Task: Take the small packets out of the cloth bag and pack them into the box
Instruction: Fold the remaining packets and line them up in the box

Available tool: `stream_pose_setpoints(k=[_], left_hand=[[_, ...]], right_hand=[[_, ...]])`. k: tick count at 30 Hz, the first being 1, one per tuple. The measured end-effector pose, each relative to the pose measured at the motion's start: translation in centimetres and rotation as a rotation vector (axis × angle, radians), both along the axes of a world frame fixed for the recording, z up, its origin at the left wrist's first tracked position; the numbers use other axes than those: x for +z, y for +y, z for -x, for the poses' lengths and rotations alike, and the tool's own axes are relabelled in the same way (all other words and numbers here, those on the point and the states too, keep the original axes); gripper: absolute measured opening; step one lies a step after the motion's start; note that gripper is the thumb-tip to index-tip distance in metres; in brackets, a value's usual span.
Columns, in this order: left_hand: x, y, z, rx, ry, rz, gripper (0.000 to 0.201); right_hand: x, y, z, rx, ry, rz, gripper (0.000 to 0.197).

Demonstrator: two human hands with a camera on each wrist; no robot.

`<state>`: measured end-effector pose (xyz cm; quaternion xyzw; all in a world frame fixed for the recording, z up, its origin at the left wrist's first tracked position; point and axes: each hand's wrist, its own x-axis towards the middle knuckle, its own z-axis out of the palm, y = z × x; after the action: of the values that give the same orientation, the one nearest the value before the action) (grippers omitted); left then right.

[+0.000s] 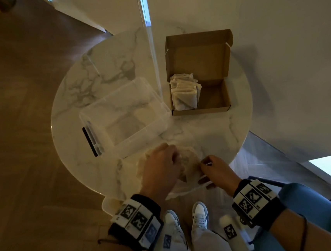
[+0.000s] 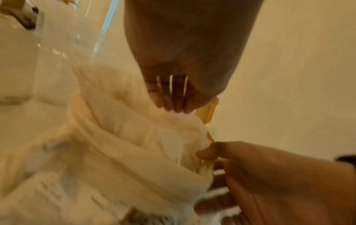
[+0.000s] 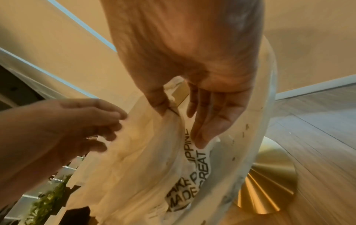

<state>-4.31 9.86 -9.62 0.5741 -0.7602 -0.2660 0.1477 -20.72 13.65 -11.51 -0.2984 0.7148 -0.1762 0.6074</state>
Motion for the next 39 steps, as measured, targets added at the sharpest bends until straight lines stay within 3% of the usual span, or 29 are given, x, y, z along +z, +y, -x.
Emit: stream_pose_setpoints(k=[2,3,5,7,9,12,19,22,25,28,31,33,36,39], left_hand=[[1.2,-1.5,-1.1,0.012,-0.017,0.156,0.011],[1.3,-2.4,-1.8,0.009,-0.103,0.122,0.021],[1.1,-4.1,-3.3,0.065,-0.299,-0.272,0.044],[0.5,-4.6,-4.6,0.114,-0.298,-0.654,0.051],[0.2,-3.9,-5.1,0.093,-0.262,-0.730,0.044],[0.0,-2.2,-5.4,0.218,-0.041,-0.728,0.043],[-1.5,1.4,-4.2,0.455,0.504,-0.773,0.025],[-2.2,2.5,-3.6,0.552,0.770,-0.830,0.028],[-2.2,2.8,-2.9,0.587,0.935,-0.852,0.030],[-2.8,2.7,-2.8,0.575,0.832,-0.744,0.032],[-3.7,2.8,-3.6,0.553,0.602,-0.686,0.032],[-3.8,3.1,-4.1,0.533,0.581,-0.711,0.036],[-4.4,3.6,-4.4,0.526,0.749,-0.839,0.036],[-4.7,3.8,-3.5,0.606,0.950,-0.917,0.039]], right_hand=[[-0.2,0.4,0.1,0.054,-0.020,-0.068,0.035],[-0.3,0.6,0.1,0.125,-0.022,-0.096,0.038],[-0.5,1.0,0.1,0.249,-0.047,-0.143,0.040],[-0.8,1.2,-0.2,0.267,-0.090,-0.166,0.039],[-1.1,1.2,-0.5,0.219,-0.141,-0.164,0.035],[-1.7,1.0,-0.9,0.089,-0.204,-0.110,0.025],[-2.4,-0.5,-1.2,-0.651,-0.597,0.009,0.032],[-2.3,-1.0,-1.5,-0.789,-0.674,-0.033,0.031],[-1.9,-1.1,-1.9,-0.783,-0.746,-0.050,0.040],[-1.6,-1.1,-2.4,-0.657,-0.743,0.021,0.039],[-1.9,-0.4,-2.4,-0.417,-0.454,0.130,0.052],[-2.1,0.9,-2.1,-0.331,-0.313,0.056,0.047],[-3.0,3.1,-2.0,-0.253,-0.396,-0.134,0.045],[-3.1,3.1,-3.1,-0.376,-0.545,-0.158,0.035]])
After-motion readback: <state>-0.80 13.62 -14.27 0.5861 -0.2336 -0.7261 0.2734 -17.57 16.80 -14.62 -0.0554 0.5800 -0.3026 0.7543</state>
